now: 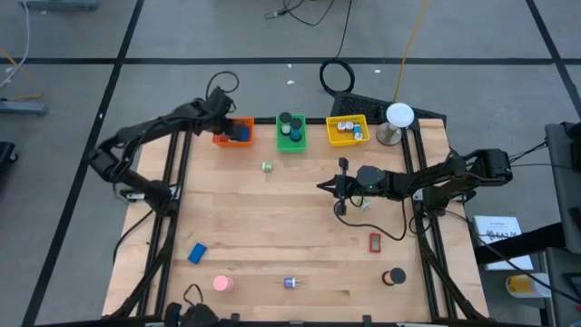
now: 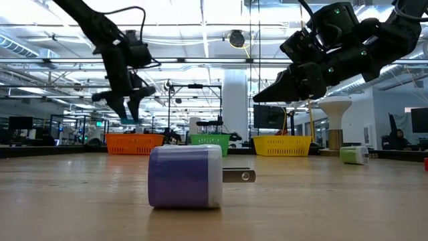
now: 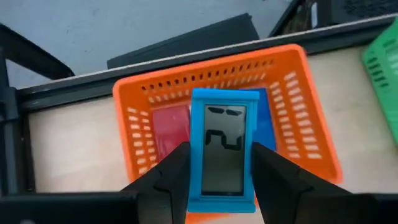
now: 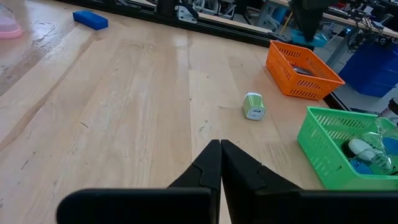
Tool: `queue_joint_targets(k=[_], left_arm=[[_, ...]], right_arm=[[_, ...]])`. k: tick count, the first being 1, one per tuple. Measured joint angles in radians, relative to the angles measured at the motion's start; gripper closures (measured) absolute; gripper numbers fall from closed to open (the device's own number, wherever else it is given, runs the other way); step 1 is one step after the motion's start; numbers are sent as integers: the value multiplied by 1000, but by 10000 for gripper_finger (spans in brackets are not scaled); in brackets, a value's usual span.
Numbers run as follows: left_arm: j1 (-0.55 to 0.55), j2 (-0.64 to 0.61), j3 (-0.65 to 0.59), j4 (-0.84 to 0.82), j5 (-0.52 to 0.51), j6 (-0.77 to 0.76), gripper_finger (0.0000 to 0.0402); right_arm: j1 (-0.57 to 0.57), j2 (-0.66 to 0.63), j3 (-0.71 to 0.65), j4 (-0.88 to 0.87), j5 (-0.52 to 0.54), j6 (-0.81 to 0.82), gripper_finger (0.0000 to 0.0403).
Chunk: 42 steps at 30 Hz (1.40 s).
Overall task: Pick & Place Office items
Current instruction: Put the light blue digital clock into the orange bin
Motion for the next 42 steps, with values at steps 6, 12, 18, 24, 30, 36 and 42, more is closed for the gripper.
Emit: queue_joint_targets(k=[6,12,18,24,30,36,42], left_arm=[[21,77,-4,50,-30,-18,259],[33,139,-4,50,-97,-40,259],[33,184,-4,67,-101,-52,259],[33,206,-4,88,-101,-67,259],[33,208,-4,91,-101,-70,253],[30,208,-4,88,-102,-65,216],[29,208,-4,77,-127,-60,203]], right_arm=[[0,0,0,0,0,-1,402],[0,0,0,0,0,-2,402],[0,0,0,0,0,-2,401],[0,0,0,0,0,-2,401],[0,0,0,0,0,-3,402],[0,0,0,0,0,-3,402],[0,0,0,0,0,-3,402]])
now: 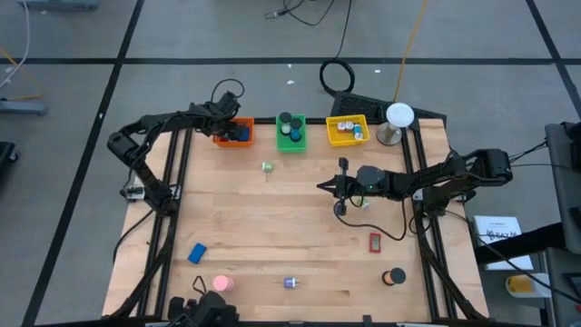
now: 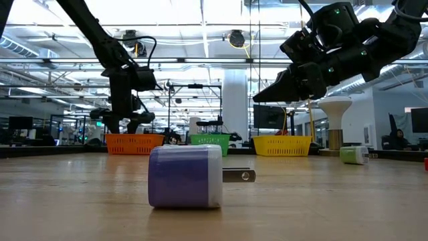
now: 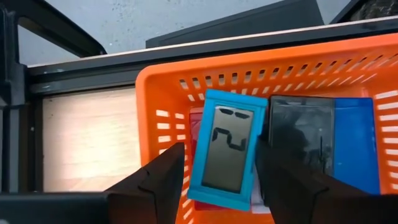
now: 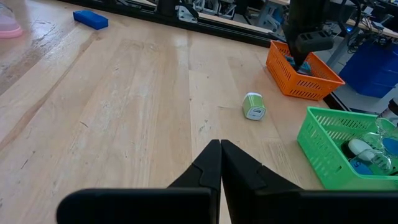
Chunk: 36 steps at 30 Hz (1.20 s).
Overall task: Pick & Place Office items
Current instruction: Put the light blue digital clock into the orange bin, then put the top green charger adapter into the yellow bin
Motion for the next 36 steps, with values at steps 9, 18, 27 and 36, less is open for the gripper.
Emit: queue_joint_targets(k=[9,18,27,36], left_arm=[[-14,-41,6,-9,-31,43,202],[-117,-173,2,3,-52,202,255],[-369,-277,-280,656,130,358,379],[-568,-284,-484,1248,252,410,376]], right_arm=[[0,0,0,0,0,0,402],[0,0,0,0,0,0,402],[0,0,0,0,1,0,402],[0,0,0,20,4,43,398]])
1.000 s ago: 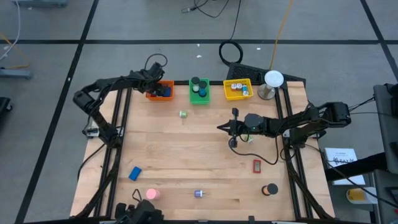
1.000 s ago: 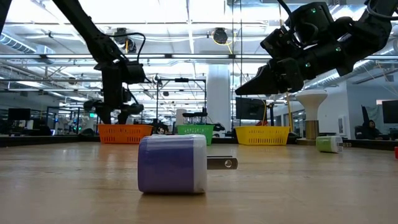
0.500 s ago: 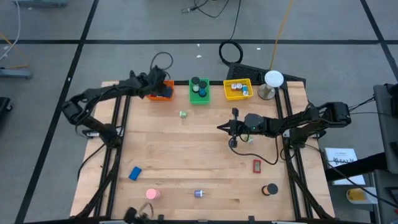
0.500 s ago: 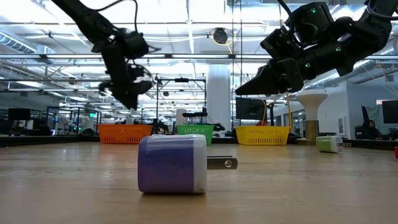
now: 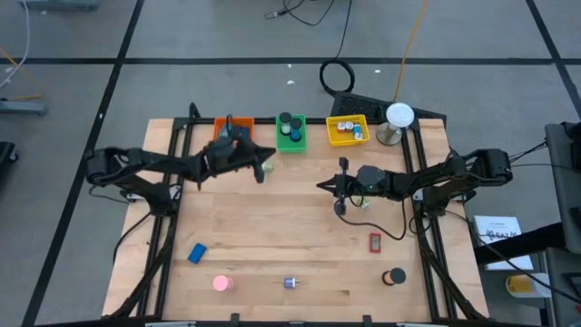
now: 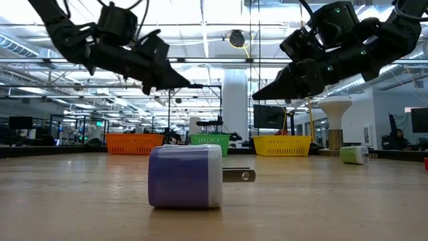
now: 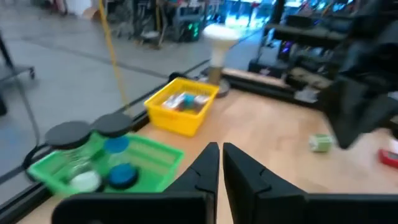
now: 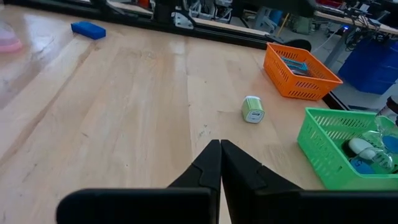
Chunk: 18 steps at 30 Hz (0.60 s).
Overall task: Pick & Place Office items
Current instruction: Put the top green charger adapter into the yellow bin
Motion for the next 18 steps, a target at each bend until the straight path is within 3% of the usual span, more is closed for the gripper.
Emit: queue_joint_targets(k=[10,18], left_arm=[[-111,1,-78,66,-87,27,399],[-155,79,-87,101,-103,57,382]], right_arm=[[0,0,0,8,-1,32,401],[-3,0,0,50,1,146,402]])
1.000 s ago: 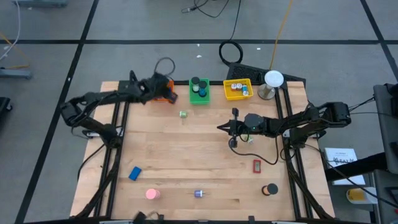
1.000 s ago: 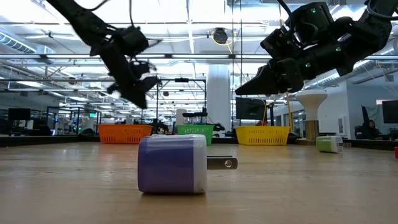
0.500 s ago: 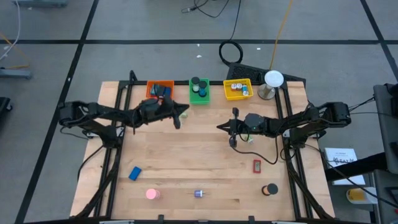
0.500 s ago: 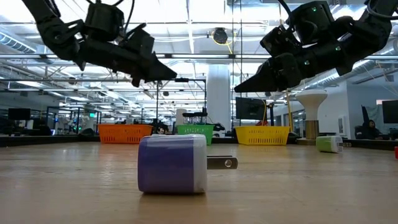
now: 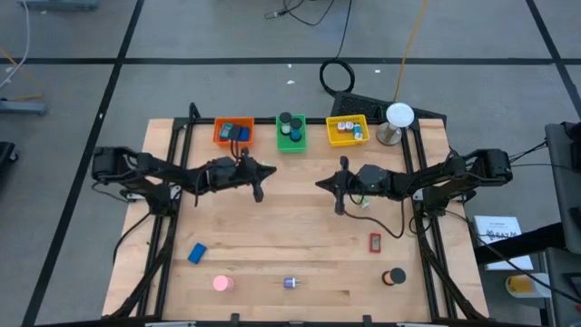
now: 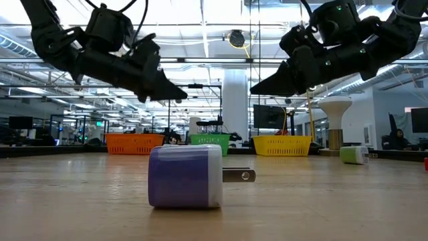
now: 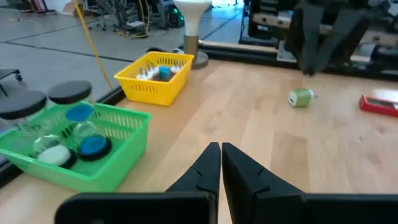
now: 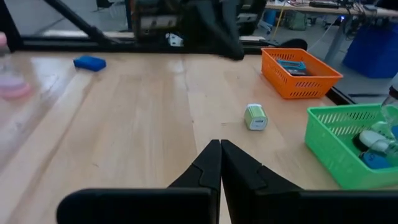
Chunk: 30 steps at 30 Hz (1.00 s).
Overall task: Pick & Place Office items
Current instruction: Put the top green charger adapter into the yellow bin
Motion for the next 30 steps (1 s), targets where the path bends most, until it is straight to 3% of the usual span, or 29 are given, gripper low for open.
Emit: queue_joint_targets(k=[10,15,20,30], left_arm=[[-4,230,0,247,59,2,391],[11,248,1,236,-7,-57,382],[65,195,2,142,-16,-195,398],[146,38,3,-196,-58,-320,361]], right_arm=[[-4,0,0,-5,53,55,402],[-4,0,0,-11,83,49,400],[-5,0,0,-19,82,28,399],[-16,0,0,-55,78,-6,399]])
